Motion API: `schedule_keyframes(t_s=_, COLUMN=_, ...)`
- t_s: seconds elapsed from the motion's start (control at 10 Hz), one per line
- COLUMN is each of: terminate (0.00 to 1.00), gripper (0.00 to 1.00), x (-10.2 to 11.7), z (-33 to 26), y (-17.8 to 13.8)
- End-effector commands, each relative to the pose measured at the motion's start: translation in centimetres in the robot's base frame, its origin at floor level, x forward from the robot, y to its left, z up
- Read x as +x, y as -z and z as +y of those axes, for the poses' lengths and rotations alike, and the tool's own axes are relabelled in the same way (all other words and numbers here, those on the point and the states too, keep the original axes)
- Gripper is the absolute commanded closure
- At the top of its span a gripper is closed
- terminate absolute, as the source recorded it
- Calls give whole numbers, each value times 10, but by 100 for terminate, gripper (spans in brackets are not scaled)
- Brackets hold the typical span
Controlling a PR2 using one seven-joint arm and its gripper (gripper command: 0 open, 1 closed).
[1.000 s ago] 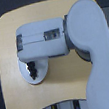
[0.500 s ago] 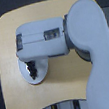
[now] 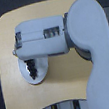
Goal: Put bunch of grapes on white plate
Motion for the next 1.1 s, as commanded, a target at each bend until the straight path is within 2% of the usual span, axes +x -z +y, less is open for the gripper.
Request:
schedule_keyframes(t_s=0.0, terminate=0, gripper=0, x=41, z=14, y=-107)
schedule_keyframes(t_s=0.1, terminate=0, gripper=0, x=53, z=15, y=-142)
schedule_keyframes(t_s=0.4, terminate=0, gripper=0, x=64, z=14, y=-199)
schedule_keyframes(t_s=0.7, terminate=0, gripper=0, x=63, z=-5, y=-220)
schedule_keyframes(t_s=1.0, terminate=0, gripper=0, x=65, z=-102, y=-229)
